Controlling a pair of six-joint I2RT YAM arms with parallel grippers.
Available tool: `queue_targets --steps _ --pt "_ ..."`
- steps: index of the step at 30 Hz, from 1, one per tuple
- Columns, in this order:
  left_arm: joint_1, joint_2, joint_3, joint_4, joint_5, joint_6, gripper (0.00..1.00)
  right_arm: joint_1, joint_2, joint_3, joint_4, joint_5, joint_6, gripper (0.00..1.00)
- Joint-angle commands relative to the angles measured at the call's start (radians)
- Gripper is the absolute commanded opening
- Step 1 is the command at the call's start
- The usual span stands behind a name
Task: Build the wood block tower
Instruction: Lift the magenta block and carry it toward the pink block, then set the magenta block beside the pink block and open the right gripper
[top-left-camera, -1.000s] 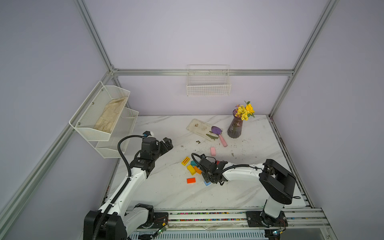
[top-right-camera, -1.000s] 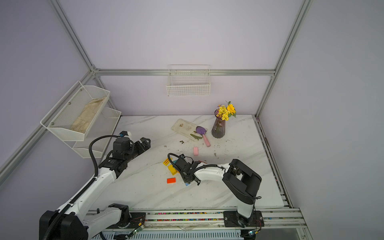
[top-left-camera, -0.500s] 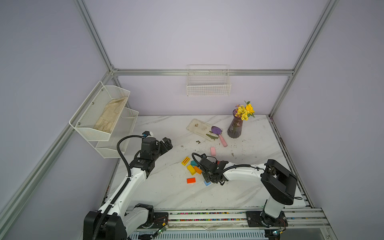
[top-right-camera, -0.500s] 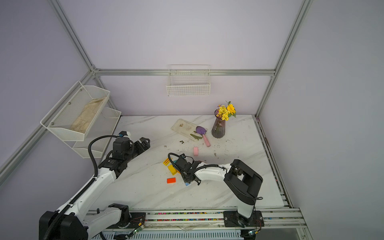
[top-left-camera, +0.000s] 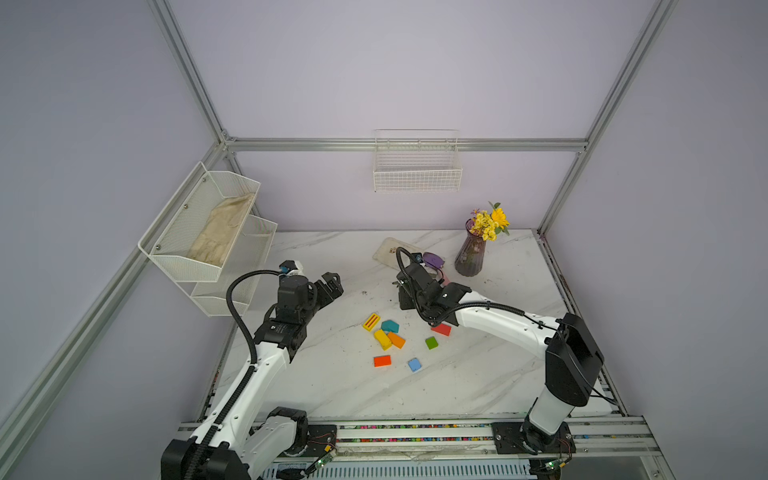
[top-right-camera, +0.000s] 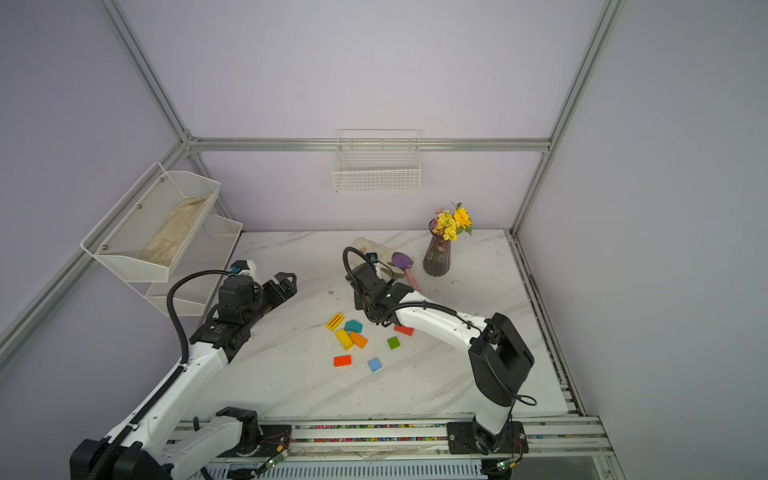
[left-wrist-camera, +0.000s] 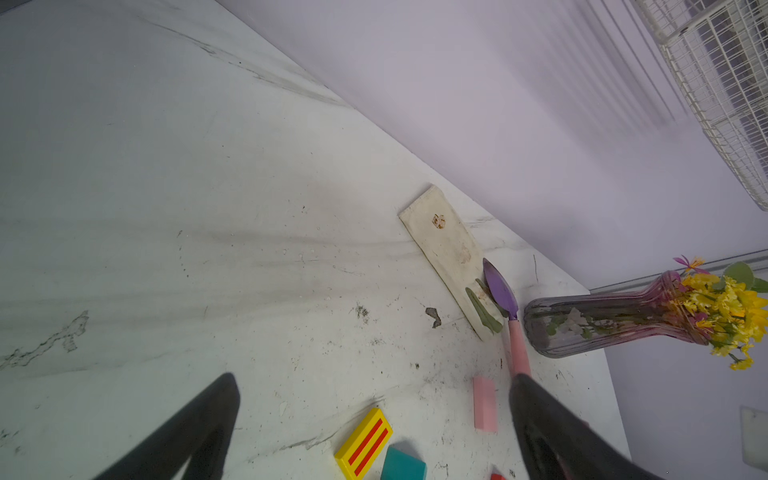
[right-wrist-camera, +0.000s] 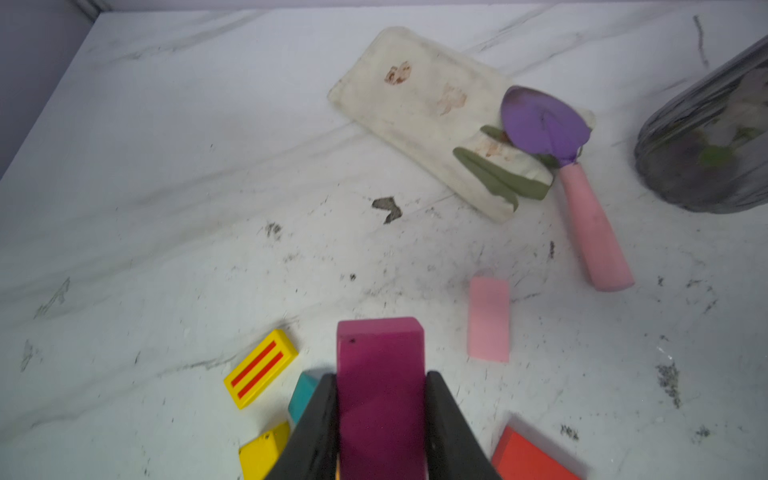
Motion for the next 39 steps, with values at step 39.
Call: queue_targets --steps 39 --pt "-0.001 0.007 0.007 0.01 0.016 -0.001 1.0 -0.151 0.357 0.04 0.021 -0.156 0.036 0.02"
